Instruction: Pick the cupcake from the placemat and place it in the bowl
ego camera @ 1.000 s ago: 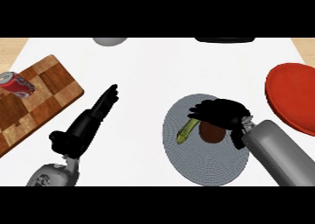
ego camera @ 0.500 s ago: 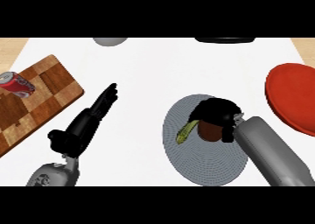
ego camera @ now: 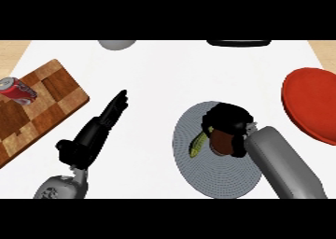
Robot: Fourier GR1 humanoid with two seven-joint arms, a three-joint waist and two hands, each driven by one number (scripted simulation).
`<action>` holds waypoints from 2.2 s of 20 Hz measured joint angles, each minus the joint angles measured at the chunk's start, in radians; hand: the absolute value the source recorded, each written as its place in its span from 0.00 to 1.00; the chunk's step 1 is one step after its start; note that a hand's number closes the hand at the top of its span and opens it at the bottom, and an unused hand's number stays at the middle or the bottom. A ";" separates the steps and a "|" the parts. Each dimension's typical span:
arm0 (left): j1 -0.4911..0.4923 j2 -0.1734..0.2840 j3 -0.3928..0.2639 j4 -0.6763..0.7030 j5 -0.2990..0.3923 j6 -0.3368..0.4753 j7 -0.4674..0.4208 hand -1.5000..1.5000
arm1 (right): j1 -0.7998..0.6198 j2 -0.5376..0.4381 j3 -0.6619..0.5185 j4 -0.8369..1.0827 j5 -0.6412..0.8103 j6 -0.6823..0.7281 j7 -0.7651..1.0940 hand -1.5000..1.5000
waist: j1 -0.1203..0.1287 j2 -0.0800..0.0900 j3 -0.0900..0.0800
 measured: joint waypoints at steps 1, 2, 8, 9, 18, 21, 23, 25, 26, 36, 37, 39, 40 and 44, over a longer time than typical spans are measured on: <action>0.007 0.004 0.004 -0.002 -0.001 0.000 -0.004 0.50 | 0.010 0.003 -0.027 -0.007 -0.010 0.003 0.036 1.00 | -0.002 -0.001 0.001; 0.013 0.009 0.009 -0.003 0.000 -0.001 -0.007 0.50 | 0.032 0.002 -0.058 -0.013 -0.022 -0.006 0.070 1.00 | -0.008 -0.004 0.001; 0.023 0.021 0.029 -0.014 0.012 -0.008 0.000 0.50 | 0.155 -0.005 -0.221 -0.094 -0.071 -0.043 0.301 1.00 | -0.027 -0.010 0.000; 0.016 0.023 0.034 -0.007 0.013 -0.011 -0.002 0.50 | 0.181 -0.014 -0.236 -0.124 -0.074 -0.050 0.322 1.00 | -0.027 -0.009 0.000; 0.011 0.003 0.024 -0.002 -0.002 -0.008 0.001 0.50 | 0.308 -0.026 -0.341 -0.450 -0.045 -0.159 0.546 1.00 | -0.027 -0.001 0.002; 0.017 0.008 0.032 0.000 0.001 -0.012 -0.003 0.50 | 0.322 -0.008 -0.398 -0.577 -0.101 -0.188 0.566 1.00 | -0.028 -0.001 0.002; 0.019 0.004 0.028 -0.006 -0.001 -0.012 0.003 0.50 | 0.325 0.014 -0.438 -0.651 -0.152 -0.193 0.583 1.00 | -0.026 -0.001 0.002; 0.017 0.003 0.029 -0.002 -0.005 -0.012 -0.006 0.50 | 0.315 0.023 -0.493 -0.713 -0.217 -0.178 0.598 1.00 | -0.025 0.000 0.002; 0.024 0.009 0.032 -0.014 0.001 -0.019 0.002 0.50 | 0.320 0.033 -0.510 -0.746 -0.242 -0.172 0.613 1.00 | -0.022 0.000 0.002; 0.001 0.002 0.054 -0.001 0.000 -0.049 0.000 0.50 | 0.225 -0.085 -0.693 -0.583 -0.283 -0.240 0.593 1.00 | -0.001 0.009 0.003; -0.008 0.005 0.061 0.012 0.001 -0.055 -0.005 0.50 | 0.202 -0.107 -0.708 -0.544 -0.272 -0.259 0.584 1.00 | 0.001 0.010 0.003; 0.003 -0.005 0.048 0.013 -0.013 -0.051 -0.012 0.50 | 0.183 -0.132 -0.724 -0.460 -0.242 -0.333 0.545 1.00 | 0.004 0.010 0.003; 0.010 -0.007 0.046 0.011 -0.012 -0.054 -0.014 0.50 | 0.170 -0.148 -0.739 -0.419 -0.240 -0.363 0.523 1.00 | 0.005 0.010 0.003; 0.011 -0.022 0.036 0.005 -0.023 -0.054 -0.008 0.50 | 0.099 -0.206 -0.774 -0.212 -0.216 -0.474 0.450 1.00 | 0.009 0.011 0.004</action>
